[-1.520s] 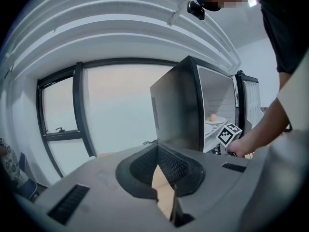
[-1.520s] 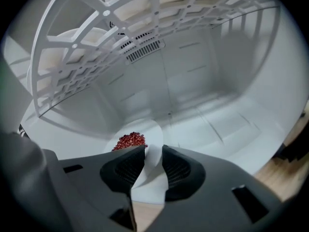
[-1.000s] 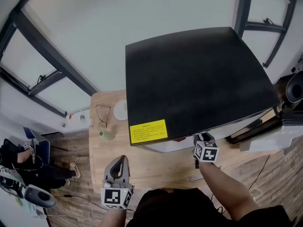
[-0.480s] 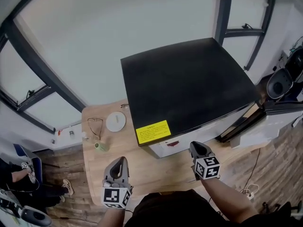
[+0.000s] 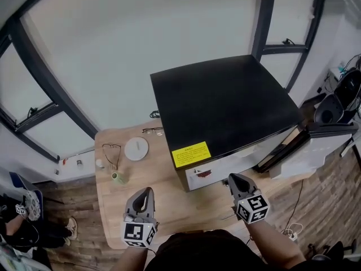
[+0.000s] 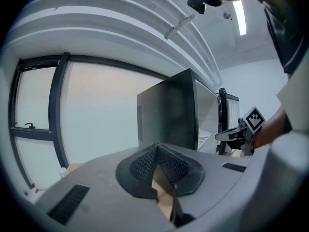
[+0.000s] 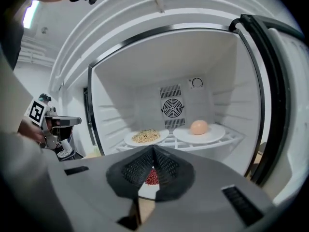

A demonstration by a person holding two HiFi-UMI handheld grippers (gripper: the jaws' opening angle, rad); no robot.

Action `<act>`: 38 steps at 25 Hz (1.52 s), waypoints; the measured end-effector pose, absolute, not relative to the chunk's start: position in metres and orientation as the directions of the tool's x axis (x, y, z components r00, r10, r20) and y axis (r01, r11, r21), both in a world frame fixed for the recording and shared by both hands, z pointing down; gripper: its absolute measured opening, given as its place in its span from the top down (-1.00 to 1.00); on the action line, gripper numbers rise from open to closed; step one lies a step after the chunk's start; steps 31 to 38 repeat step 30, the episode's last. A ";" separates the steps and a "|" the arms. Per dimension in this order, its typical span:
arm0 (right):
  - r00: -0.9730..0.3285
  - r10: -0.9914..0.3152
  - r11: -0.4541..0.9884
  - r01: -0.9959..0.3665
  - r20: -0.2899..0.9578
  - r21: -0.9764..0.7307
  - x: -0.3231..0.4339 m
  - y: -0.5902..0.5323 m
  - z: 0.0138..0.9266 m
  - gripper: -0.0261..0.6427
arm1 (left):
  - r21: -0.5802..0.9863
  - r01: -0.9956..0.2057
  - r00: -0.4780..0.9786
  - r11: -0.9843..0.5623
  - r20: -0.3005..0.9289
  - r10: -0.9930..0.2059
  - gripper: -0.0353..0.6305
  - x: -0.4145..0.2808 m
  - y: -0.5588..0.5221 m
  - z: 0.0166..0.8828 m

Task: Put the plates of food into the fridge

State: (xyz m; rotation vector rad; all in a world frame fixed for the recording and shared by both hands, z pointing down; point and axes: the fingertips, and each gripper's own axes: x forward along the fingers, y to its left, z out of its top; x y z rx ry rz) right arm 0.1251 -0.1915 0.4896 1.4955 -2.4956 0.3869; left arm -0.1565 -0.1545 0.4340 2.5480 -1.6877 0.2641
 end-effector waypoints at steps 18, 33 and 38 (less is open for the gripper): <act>-0.416 -0.867 0.413 -0.908 0.275 -0.069 0.125 -0.177 0.481 0.86 | -0.032 -0.939 0.333 -0.343 0.169 -0.928 0.88 -0.178 -0.126 0.429; -0.421 -0.859 0.414 -0.906 0.291 -0.088 0.124 -0.169 0.488 0.86 | -0.034 -0.943 0.318 -0.330 0.192 -0.929 0.88 -0.184 -0.113 0.434; -0.421 -0.859 0.414 -0.906 0.291 -0.088 0.124 -0.169 0.488 0.86 | -0.034 -0.943 0.318 -0.330 0.192 -0.929 0.88 -0.184 -0.113 0.434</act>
